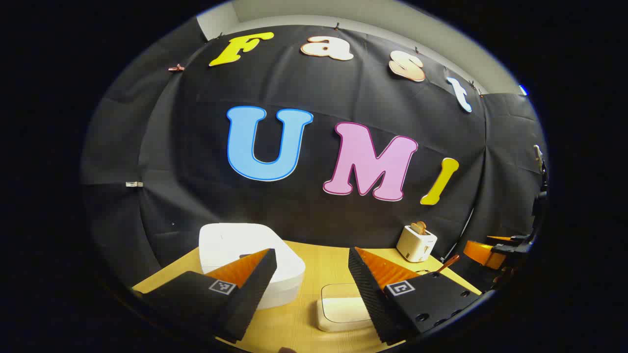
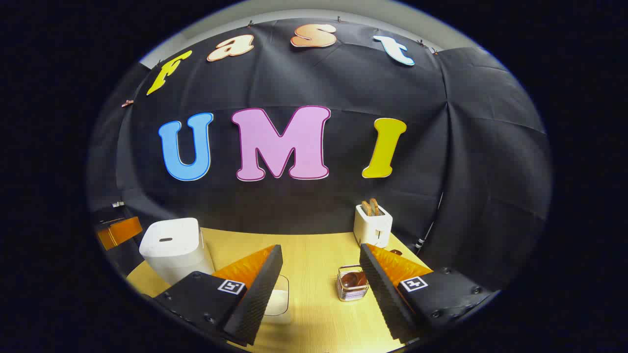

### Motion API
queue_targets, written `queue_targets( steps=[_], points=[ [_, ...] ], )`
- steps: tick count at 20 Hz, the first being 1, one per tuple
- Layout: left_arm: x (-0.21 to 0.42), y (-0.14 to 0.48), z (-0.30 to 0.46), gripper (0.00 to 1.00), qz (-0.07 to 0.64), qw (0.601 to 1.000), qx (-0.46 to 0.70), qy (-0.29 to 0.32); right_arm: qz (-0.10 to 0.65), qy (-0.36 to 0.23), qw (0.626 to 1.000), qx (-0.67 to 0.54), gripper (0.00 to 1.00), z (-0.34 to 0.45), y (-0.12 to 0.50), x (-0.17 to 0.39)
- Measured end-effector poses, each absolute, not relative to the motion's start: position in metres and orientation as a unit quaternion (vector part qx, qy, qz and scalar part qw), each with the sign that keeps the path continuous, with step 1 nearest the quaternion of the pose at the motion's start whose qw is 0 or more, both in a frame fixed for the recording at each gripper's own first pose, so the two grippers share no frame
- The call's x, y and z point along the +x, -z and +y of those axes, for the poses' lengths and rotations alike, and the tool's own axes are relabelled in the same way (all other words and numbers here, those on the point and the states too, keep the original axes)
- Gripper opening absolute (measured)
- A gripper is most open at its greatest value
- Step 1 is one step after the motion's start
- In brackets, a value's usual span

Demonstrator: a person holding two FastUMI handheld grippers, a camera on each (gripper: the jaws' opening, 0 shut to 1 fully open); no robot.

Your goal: Close the left gripper, press the button to open the rice cooker; take a wooden spoon from the chopstick holder with the right hand, scoop a spoonful of rice and pour it into the rice cooker, then put the wooden spoon back into the chopstick holder.

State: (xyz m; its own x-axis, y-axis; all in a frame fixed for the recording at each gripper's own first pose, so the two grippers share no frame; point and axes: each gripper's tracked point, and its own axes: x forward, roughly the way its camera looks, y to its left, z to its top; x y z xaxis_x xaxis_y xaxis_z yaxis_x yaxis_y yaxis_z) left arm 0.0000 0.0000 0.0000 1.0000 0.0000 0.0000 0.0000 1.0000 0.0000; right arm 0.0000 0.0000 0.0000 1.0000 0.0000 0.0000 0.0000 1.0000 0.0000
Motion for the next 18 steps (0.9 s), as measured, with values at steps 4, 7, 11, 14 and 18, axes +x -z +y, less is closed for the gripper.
queue_targets(
  steps=[4, 7, 11, 14, 18],
  points=[
    [0.005, 0.013, -0.024, 0.95, 0.015, 0.999, 0.018, 0.033, 0.011, 0.000, 1.000, 0.013, 0.98, -0.005, 0.006, 0.002],
    [0.009, 0.019, -0.031, 0.95, 0.022, 0.999, 0.024, 0.042, 0.015, 0.002, 1.000, 0.017, 0.98, -0.009, 0.009, 0.004],
    [0.017, 0.019, -0.027, 0.95, 0.028, 0.999, 0.020, 0.037, 0.025, -0.002, 0.999, 0.021, 0.98, -0.010, 0.015, 0.008],
    [0.021, 0.018, -0.019, 0.95, 0.030, 0.999, 0.021, 0.024, 0.031, -0.006, 0.999, 0.019, 0.98, -0.009, 0.019, 0.011],
    [0.027, 0.016, -0.007, 0.95, 0.033, 0.999, 0.031, 0.009, 0.045, -0.009, 0.999, 0.022, 0.98, -0.008, 0.028, 0.015]
  ],
)
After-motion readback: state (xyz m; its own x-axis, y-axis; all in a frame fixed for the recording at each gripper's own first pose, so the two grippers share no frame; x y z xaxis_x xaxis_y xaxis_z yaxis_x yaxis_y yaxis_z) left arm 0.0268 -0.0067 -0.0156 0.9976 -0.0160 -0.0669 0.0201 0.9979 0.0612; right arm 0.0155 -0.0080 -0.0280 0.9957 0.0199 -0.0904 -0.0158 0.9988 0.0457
